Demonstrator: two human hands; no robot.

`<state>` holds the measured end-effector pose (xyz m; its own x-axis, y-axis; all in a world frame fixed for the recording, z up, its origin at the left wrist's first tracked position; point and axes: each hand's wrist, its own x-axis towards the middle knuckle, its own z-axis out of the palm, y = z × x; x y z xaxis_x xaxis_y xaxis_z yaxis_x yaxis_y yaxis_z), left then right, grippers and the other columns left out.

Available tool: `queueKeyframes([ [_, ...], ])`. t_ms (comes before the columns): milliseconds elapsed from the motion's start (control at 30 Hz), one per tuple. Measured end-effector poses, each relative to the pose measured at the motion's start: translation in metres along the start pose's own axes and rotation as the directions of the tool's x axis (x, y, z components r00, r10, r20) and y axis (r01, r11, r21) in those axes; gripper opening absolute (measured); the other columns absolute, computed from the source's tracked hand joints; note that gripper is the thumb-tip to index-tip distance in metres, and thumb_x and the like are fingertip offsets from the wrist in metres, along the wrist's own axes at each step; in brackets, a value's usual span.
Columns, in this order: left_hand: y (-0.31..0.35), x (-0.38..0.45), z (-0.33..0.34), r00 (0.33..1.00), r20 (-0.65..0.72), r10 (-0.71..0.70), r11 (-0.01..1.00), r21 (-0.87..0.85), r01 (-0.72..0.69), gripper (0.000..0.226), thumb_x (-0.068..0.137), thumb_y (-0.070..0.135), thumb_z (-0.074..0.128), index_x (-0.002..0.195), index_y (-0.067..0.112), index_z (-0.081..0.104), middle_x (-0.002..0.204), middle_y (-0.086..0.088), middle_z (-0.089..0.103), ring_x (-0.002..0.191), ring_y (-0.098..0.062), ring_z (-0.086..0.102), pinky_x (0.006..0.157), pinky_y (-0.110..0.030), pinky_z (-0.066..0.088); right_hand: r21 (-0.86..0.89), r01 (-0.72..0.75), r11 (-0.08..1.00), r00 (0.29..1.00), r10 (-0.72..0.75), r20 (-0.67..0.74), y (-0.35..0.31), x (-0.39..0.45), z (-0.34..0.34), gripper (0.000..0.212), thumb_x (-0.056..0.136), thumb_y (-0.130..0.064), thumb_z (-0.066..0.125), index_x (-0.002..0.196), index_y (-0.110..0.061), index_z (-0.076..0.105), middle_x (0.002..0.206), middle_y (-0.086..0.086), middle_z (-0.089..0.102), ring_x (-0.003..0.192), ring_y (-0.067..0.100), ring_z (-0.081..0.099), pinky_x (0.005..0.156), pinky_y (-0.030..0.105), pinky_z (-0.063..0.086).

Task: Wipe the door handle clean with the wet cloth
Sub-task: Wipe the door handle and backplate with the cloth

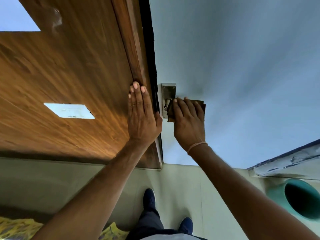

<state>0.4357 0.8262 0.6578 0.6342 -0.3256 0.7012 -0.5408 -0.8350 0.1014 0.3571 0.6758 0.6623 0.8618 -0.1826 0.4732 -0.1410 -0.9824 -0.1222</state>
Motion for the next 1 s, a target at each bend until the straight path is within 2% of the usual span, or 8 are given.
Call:
queueKeyframes([
  [133, -0.002, 0.0, 0.003, 1.0, -0.019, 0.024, 0.999, -0.034, -0.025, 0.103, 0.09, 0.024, 0.074, 0.163, -0.01, 0.011, 0.169, -0.036, 0.022, 0.161, -0.047, 0.017, 0.134, -0.054, 0.022, -0.015, -0.049, 0.999, 0.998, 0.049, 0.025, 0.019, -0.006, -0.008, 0.061, 0.096, -0.022, 0.052, 0.156, -0.011, 0.048, 0.157, 0.009, 0.055, 0.152, 0.034, 0.042, 0.126, 0.053, 0.028],
  [267, -0.005, 0.0, 0.005, 0.999, -0.012, 0.035, 0.999, -0.036, -0.036, 0.102, 0.092, 0.026, 0.074, 0.163, -0.01, 0.011, 0.169, -0.036, 0.022, 0.161, -0.046, 0.017, 0.134, -0.054, 0.023, 0.04, -0.044, 0.998, 0.997, 0.041, 0.06, 0.006, -0.005, -0.014, 0.077, 0.097, -0.059, 0.051, 0.157, -0.011, 0.048, 0.16, 0.007, 0.05, 0.153, 0.032, 0.039, 0.126, 0.053, 0.028],
  [367, -0.008, -0.002, 0.007, 0.998, -0.039, 0.054, 0.998, -0.038, -0.055, 0.104, 0.094, 0.025, 0.074, 0.165, -0.007, 0.006, 0.169, -0.033, 0.022, 0.162, -0.044, 0.015, 0.132, -0.055, 0.026, 0.084, 0.042, 0.996, 0.999, -0.04, -0.032, 0.002, 0.005, -0.01, 0.055, 0.104, -0.043, 0.051, 0.149, -0.012, 0.058, 0.151, 0.007, 0.061, 0.144, 0.032, 0.052, 0.12, 0.051, 0.038],
  [433, -0.01, -0.001, 0.009, 0.996, -0.063, 0.067, 0.997, -0.03, -0.069, 0.104, 0.096, 0.02, 0.072, 0.166, -0.003, -0.001, 0.17, -0.031, 0.017, 0.165, -0.039, 0.004, 0.132, -0.055, 0.026, 0.095, 0.06, 0.994, 0.995, -0.053, -0.08, 0.008, 0.011, -0.005, 0.044, 0.102, -0.031, 0.059, 0.142, -0.013, 0.066, 0.141, 0.007, 0.069, 0.132, 0.032, 0.061, 0.112, 0.048, 0.046],
  [567, -0.013, -0.002, 0.009, 0.996, -0.061, 0.071, 0.997, -0.024, -0.072, 0.104, 0.099, 0.021, 0.068, 0.166, 0.002, -0.009, 0.17, -0.027, 0.012, 0.166, -0.032, -0.01, 0.133, -0.053, 0.024, 0.103, 0.024, 0.994, 0.992, -0.011, -0.125, 0.024, 0.013, 0.0, 0.04, 0.096, -0.03, 0.071, 0.133, -0.014, 0.069, 0.131, 0.007, 0.072, 0.118, 0.032, 0.066, 0.102, 0.045, 0.047],
  [700, -0.012, -0.001, 0.01, 0.994, -0.065, 0.085, 0.996, -0.032, -0.088, 0.104, 0.098, 0.02, 0.07, 0.166, -0.002, -0.005, 0.169, -0.03, 0.017, 0.162, -0.044, 0.013, 0.132, -0.054, 0.025, -0.003, 0.067, 0.998, 0.988, -0.066, -0.139, 0.01, 0.01, 0.015, 0.054, 0.095, -0.02, 0.072, 0.147, -0.013, 0.06, 0.139, 0.009, 0.068, 0.126, 0.033, 0.062, 0.107, 0.047, 0.045],
  [833, -0.012, -0.002, 0.009, 0.994, -0.068, 0.086, 0.995, -0.036, -0.089, 0.101, 0.097, 0.019, 0.07, 0.167, -0.004, 0.002, 0.169, -0.03, 0.018, 0.16, -0.044, 0.017, 0.133, -0.054, 0.025, -0.014, 0.169, 0.985, 0.969, -0.169, -0.181, 0.025, 0.006, 0.016, 0.049, 0.1, -0.019, 0.067, 0.148, -0.011, 0.06, 0.144, 0.01, 0.066, 0.133, 0.033, 0.061, 0.113, 0.047, 0.044],
  [1000, -0.015, -0.001, 0.009, 0.993, -0.071, 0.094, 0.995, -0.028, -0.096, 0.095, 0.095, 0.018, 0.071, 0.165, -0.007, 0.011, 0.169, -0.031, 0.023, 0.159, -0.045, 0.02, 0.132, -0.054, 0.027, -0.018, 0.012, 1.0, 0.973, -0.015, -0.228, 0.014, 0.0, 0.02, 0.038, 0.099, -0.01, 0.062, 0.136, -0.013, 0.068, 0.141, 0.015, 0.066, 0.138, 0.036, 0.057, 0.12, 0.051, 0.037],
])
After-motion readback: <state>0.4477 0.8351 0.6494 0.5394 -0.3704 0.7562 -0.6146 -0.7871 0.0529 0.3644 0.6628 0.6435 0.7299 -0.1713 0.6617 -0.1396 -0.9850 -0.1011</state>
